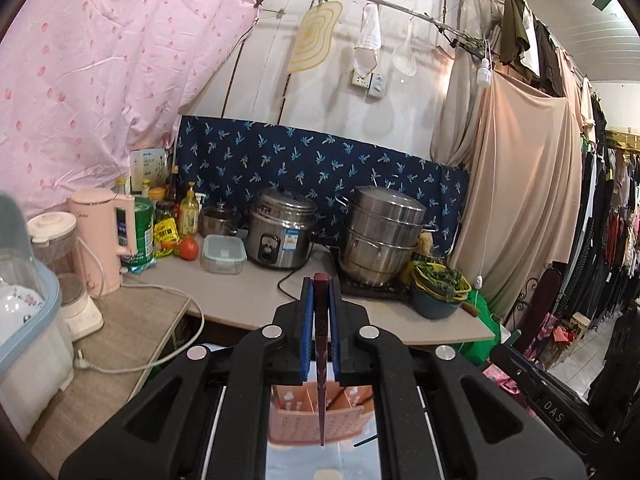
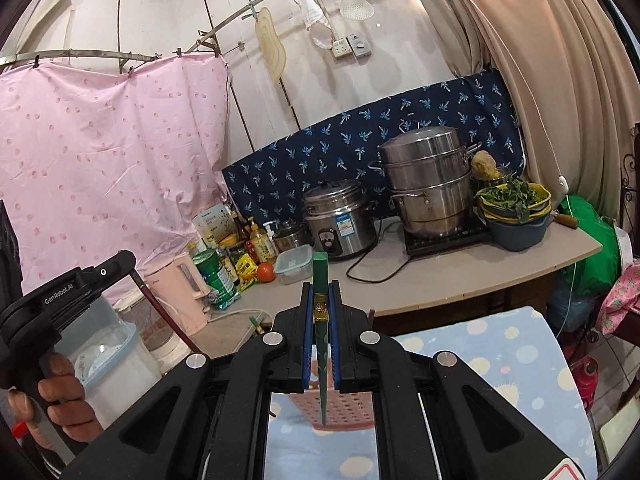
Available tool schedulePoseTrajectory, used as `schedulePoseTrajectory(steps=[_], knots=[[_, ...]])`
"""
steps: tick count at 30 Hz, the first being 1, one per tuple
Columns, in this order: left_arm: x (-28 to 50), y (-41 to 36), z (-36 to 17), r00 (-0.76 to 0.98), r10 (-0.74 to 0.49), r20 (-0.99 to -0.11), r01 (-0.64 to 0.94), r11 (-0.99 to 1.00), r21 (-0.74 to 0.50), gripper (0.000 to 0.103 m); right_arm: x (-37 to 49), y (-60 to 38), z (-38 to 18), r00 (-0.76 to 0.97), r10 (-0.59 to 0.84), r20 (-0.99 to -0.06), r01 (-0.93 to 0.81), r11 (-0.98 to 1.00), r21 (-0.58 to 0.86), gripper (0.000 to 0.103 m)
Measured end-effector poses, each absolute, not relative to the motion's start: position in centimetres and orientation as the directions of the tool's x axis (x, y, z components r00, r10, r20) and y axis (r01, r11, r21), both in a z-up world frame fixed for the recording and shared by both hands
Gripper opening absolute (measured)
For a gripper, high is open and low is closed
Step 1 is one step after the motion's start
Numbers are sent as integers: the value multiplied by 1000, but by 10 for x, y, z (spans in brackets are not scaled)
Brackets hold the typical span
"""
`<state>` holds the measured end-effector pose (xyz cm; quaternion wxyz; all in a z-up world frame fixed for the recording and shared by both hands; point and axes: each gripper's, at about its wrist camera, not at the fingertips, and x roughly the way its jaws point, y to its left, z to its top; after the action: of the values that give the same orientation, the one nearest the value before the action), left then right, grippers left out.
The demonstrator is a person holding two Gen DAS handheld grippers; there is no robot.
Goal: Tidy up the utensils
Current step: 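Lift and carry the green and dark red chopsticks to the pink basket, then open both tools to drop the chopsticks into the basket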
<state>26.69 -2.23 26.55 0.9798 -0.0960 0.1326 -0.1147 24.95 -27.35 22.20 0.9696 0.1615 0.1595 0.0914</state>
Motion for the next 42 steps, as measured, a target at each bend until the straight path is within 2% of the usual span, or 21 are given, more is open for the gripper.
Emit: schedulePoseTrajectory(steps=[7, 15, 27, 30, 33, 39, 42], knots=[[316, -29, 256, 941, -227, -250, 182, 964, -192, 7, 305, -266, 219, 935, 209, -285, -108, 937, 332, 7], [364, -34, 209, 913, -218, -344, 159, 968, -193, 7, 354, -251, 170, 899, 211, -385, -87, 945, 316, 7], [394, -41, 167, 878, -223, -423, 154, 970, -190, 7, 387, -240, 117, 842, 232, -487, -72, 943, 324, 7], [398, -42, 161, 874, -219, -434, 151, 971, -187, 7, 391, -240, 110, 836, 237, -495, -74, 942, 327, 8], [400, -43, 157, 871, -219, -441, 150, 971, -184, 8, 391, -241, 107, 835, 236, -497, -69, 941, 331, 14], [396, -44, 155, 868, -206, -452, 139, 974, -177, 14, 378, -249, 114, 850, 229, -474, -62, 938, 342, 18], [388, -45, 158, 874, -198, -443, 138, 977, -164, 27, 368, -252, 120, 860, 223, -459, -61, 938, 341, 20]])
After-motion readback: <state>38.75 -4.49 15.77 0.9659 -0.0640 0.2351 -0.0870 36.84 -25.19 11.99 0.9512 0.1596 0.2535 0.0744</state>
